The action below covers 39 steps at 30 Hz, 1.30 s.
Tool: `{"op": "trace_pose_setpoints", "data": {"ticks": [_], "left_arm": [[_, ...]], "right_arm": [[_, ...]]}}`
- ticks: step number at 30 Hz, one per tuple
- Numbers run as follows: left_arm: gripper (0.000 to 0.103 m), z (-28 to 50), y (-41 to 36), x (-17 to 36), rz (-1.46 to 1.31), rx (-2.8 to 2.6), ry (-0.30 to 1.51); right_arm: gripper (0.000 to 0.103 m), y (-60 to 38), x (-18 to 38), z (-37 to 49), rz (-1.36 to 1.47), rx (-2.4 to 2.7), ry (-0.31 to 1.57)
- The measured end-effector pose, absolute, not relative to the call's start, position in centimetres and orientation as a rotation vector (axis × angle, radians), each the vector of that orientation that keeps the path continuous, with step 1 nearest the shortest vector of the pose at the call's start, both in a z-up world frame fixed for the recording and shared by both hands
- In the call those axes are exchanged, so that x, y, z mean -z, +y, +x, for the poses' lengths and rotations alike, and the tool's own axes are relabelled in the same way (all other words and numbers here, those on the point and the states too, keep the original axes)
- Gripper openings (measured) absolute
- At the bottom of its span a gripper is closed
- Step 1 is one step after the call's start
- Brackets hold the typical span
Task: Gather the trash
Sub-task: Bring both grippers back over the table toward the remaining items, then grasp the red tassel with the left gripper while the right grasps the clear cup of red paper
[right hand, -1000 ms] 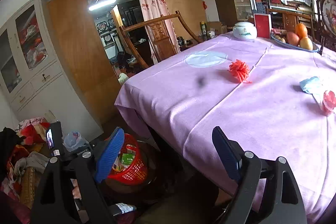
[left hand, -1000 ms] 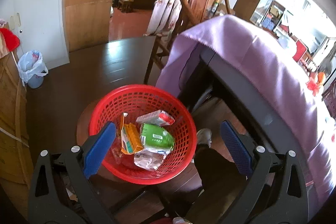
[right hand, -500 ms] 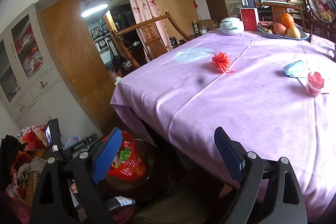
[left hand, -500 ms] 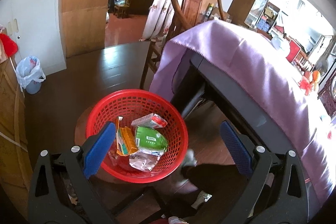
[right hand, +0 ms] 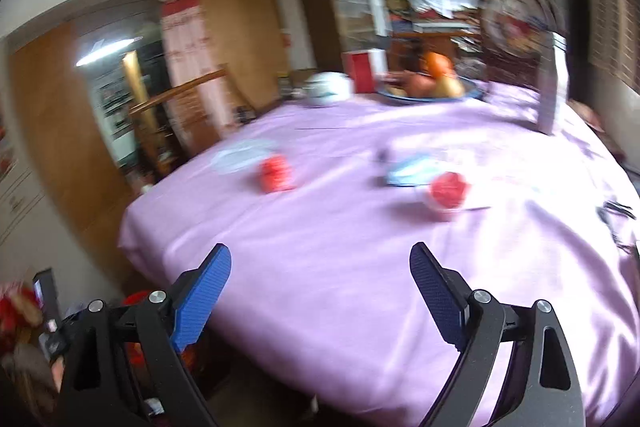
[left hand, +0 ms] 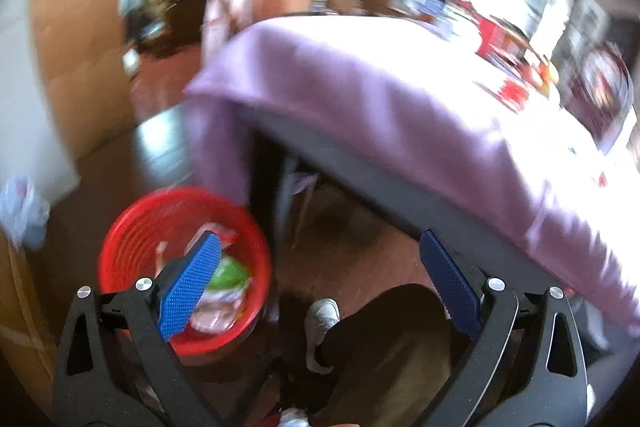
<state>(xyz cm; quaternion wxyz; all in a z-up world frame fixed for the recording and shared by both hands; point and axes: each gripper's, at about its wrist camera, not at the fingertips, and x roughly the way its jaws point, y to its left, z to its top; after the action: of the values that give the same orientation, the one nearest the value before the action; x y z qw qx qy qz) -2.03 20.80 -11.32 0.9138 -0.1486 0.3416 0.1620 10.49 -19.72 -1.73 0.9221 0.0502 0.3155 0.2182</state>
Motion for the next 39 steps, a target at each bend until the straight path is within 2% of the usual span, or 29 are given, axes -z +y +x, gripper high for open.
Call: {"op": "trace_pose_setpoints", "data": {"ticks": [2,10,15,18,19,20,22,23,24,26,33,34,35,36,39], "left_arm": [[0.096,0.6,18.8,9.5,-0.241,-0.275,0.693],[0.096,14.6,12.1,2.5,-0.093,-0.018,0.671],[0.096,25.5,8.8,3.4,-0.116,0.08,0.796],[0.095,30.4,7.5,6.3,-0.067,-0.005,0.893],[0.091,31.5,7.5,7.1,-0.069,-0.025,0.93],[0.074,32.2,7.6,7.5,-0.083,-0.018,0.959],[0.062,32.1,8.1,7.6,-0.117,0.007,0.953],[0.05,32.0,8.1,7.7,-0.104,-0.005,0.947],[0.044,32.0,8.0,7.8,-0.095,-0.001,0.944],[0.038,31.6,7.4,7.6,-0.078,0.025,0.916],[0.038,31.2,7.9,6.8,-0.14,0.05,0.861],[0.038,31.1,7.9,6.7,-0.141,0.056,0.851],[0.038,30.9,7.8,6.5,-0.141,0.063,0.845],[0.038,30.6,7.8,6.3,-0.143,0.075,0.831],[0.038,29.5,8.1,5.6,-0.161,0.099,0.787]], "right_arm": [[0.095,-21.4,2.2,12.4,0.11,-0.401,0.67],[0.096,-24.2,4.6,17.9,0.145,-0.323,0.736],[0.096,-25.1,5.5,18.8,0.177,-0.329,0.74],[0.096,-25.9,5.3,19.4,0.174,-0.315,0.741],[0.096,-26.1,5.0,19.6,0.171,-0.306,0.737],[0.096,-26.3,4.9,19.8,0.167,-0.301,0.735],[0.096,-26.4,4.7,20.6,0.147,-0.297,0.734],[0.096,-26.2,4.7,20.9,0.136,-0.295,0.735],[0.096,-25.7,4.8,21.5,0.114,-0.291,0.741],[0.096,-24.6,5.2,22.6,0.08,-0.286,0.754],[0.095,-20.8,7.7,27.2,-0.076,-0.217,0.833],[0.083,-20.8,8.5,28.2,-0.07,-0.217,0.888],[0.064,-21.2,8.9,28.6,-0.044,-0.231,0.914],[0.055,-21.5,9.3,29.0,-0.013,-0.245,0.937],[0.055,-22.4,9.0,28.7,0.039,-0.262,0.92]]}}
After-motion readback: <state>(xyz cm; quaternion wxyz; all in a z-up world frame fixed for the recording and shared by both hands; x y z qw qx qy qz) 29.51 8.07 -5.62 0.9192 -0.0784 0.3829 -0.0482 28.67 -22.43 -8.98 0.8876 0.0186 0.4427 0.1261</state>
